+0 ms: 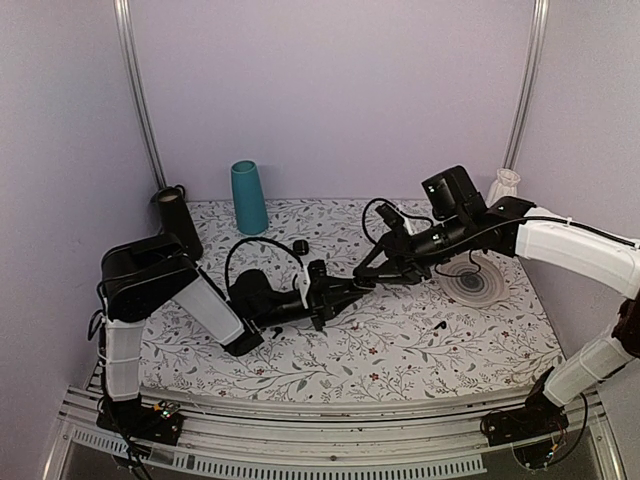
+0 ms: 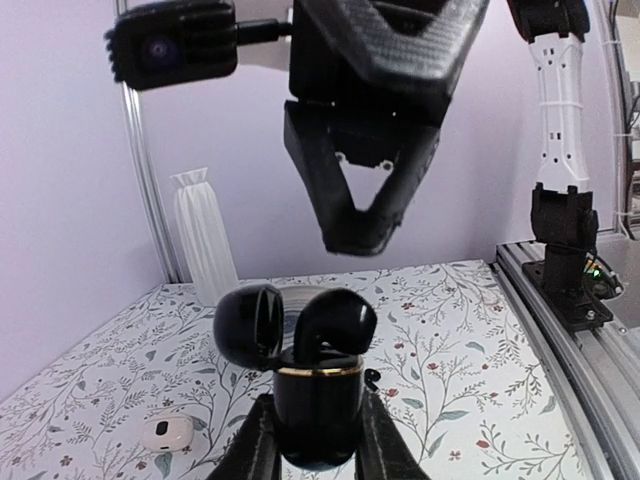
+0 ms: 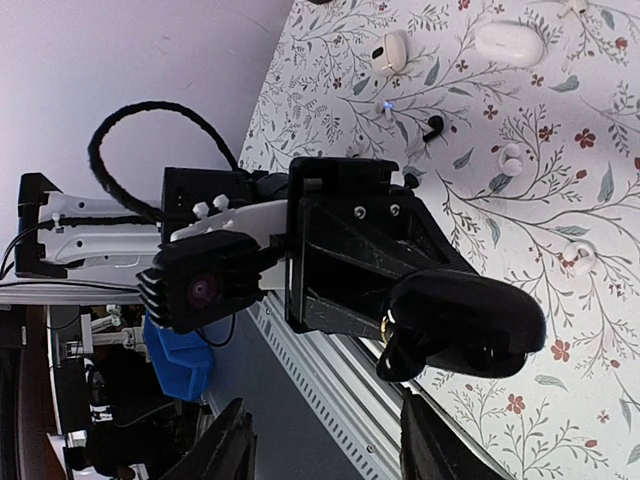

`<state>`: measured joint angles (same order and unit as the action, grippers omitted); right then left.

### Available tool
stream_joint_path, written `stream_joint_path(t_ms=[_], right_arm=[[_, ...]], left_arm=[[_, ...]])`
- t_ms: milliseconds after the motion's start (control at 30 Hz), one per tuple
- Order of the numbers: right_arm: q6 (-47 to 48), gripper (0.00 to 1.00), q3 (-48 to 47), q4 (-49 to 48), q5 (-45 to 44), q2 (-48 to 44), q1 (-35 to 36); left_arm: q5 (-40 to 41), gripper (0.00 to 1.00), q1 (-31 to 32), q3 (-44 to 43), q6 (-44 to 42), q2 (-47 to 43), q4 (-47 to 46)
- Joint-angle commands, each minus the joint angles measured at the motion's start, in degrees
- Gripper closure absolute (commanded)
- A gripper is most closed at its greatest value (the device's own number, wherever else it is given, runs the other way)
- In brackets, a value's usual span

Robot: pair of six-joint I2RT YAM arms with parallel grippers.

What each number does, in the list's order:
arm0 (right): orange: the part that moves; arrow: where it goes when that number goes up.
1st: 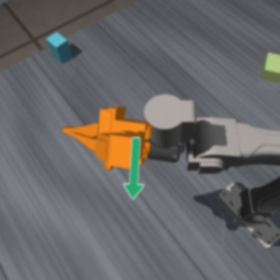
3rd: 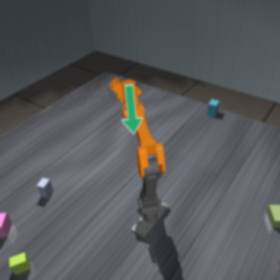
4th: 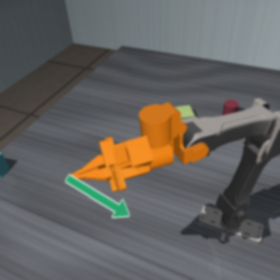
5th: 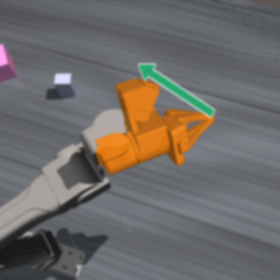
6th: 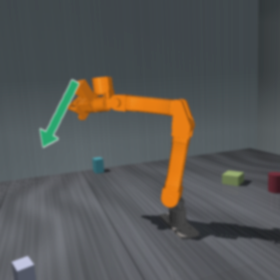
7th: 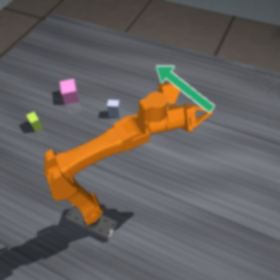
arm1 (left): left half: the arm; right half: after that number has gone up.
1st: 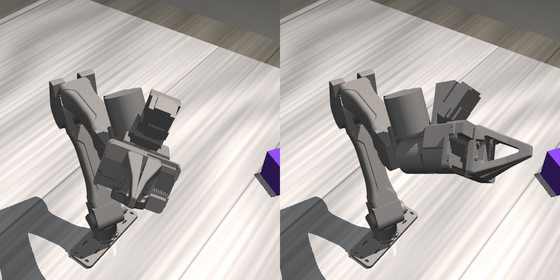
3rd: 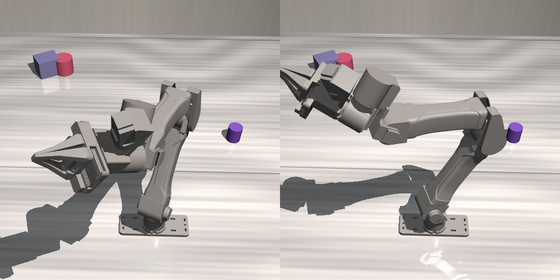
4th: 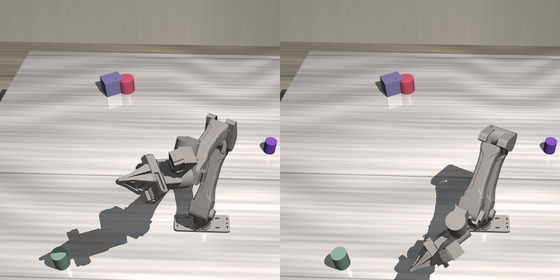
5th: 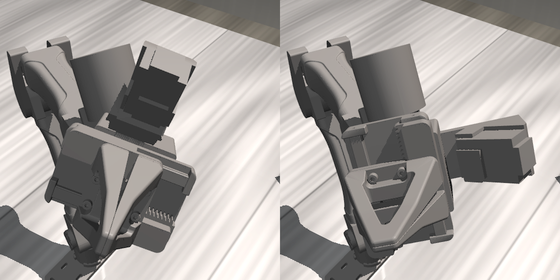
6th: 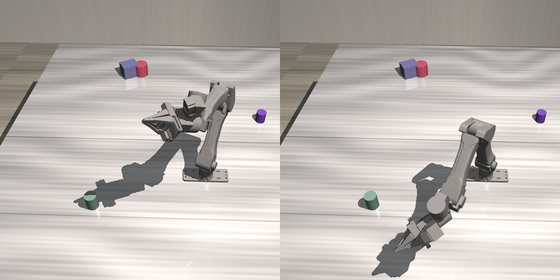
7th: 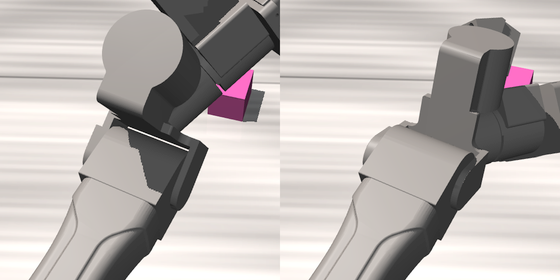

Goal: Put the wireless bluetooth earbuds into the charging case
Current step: Insert the right earbud into the left side groove of the charging case.

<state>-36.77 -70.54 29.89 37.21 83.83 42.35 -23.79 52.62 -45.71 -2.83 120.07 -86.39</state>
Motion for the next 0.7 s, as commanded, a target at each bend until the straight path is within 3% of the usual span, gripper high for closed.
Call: stream_joint_path(t_ms=[0, 300, 500, 667], right_arm=[[3.2, 0.52, 0.8, -1.1, -5.3, -4.0, -0.2], [6.2, 0.69, 1.9, -1.5, -11.4, -5.4, 3.0], [4.9, 0.75, 1.7, -0.7, -15.5, -4.5, 4.8], [3.2, 0.75, 1.7, -0.3, -17.3, -4.1, 5.1]], left_arm=[[-3.8, 1.00, -1.1, -0.1, 2.3, 0.5, -4.2], [-5.4, 1.00, -1.6, 0.0, 3.5, -2.6, -1.0], [-5.0, 1.00, -1.7, -0.4, 3.8, -3.8, 1.2], [-4.8, 1.00, -1.8, -0.1, 4.4, -4.4, 1.3]])
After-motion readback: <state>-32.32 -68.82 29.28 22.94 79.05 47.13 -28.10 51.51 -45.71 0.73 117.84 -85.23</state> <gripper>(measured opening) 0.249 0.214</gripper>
